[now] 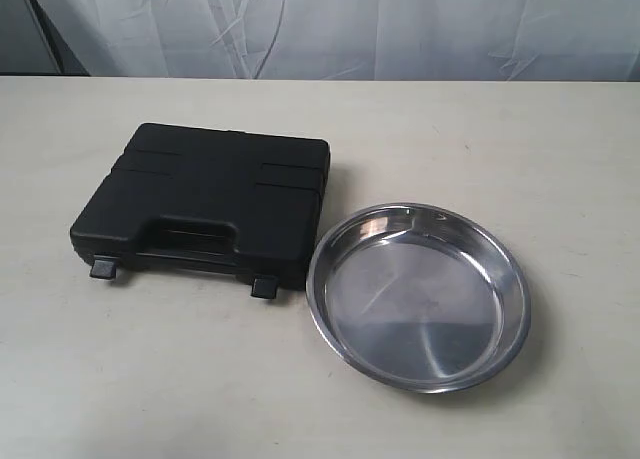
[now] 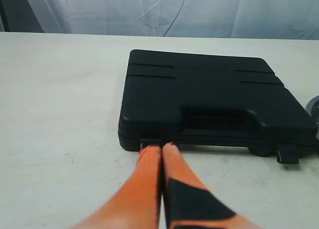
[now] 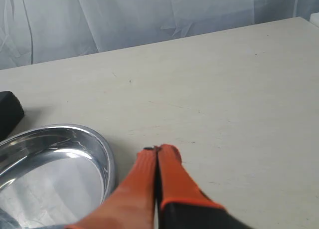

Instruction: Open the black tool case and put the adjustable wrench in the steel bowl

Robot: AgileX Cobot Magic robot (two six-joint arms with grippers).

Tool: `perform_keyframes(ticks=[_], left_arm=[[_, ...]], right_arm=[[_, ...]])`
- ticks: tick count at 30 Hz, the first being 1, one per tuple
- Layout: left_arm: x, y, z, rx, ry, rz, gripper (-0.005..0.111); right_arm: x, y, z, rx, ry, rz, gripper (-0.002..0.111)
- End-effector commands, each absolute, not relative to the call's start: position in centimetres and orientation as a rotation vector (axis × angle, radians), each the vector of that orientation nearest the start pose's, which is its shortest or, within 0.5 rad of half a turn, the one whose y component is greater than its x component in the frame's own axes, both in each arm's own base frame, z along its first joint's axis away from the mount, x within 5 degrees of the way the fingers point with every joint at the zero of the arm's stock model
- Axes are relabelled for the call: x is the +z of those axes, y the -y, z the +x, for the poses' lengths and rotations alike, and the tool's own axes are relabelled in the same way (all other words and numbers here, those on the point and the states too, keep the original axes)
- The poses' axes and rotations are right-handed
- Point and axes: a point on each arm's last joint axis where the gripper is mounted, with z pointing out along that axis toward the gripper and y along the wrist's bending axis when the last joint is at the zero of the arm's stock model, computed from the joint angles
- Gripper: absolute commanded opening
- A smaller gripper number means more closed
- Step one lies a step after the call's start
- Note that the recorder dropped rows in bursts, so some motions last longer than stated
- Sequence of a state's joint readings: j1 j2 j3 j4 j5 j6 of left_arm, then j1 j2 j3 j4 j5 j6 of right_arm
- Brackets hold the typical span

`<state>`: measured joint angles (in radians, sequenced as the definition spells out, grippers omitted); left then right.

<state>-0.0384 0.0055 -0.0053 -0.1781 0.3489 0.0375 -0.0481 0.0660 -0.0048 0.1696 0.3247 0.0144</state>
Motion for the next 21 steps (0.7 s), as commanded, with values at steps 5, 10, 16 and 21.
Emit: perform_keyframes(ticks=[5, 10, 16, 21], left_arm=[[18.3, 0.8, 5.3, -0.18, -1.821, -0.042, 0.0], [18.3, 0.8, 5.3, -0.18, -1.819, -0.043, 0.0], [18.3, 0.8, 5.3, -0.18, -1.819, -0.043, 0.0], [18.3, 0.8, 5.3, -0.18, -1.819, -0.043, 0.0]], right_arm=[[18.2, -0.2, 5.8, 0.137, -1.845, 0.165, -0.001], [18.2, -0.1, 5.8, 0.105, -1.848, 0.142, -0.001], [18.2, -0.1, 5.8, 0.113, -1.847, 0.148, -0.001], [19.6, 0.1, 6.1, 0.087, -1.691, 0.141, -0.001]])
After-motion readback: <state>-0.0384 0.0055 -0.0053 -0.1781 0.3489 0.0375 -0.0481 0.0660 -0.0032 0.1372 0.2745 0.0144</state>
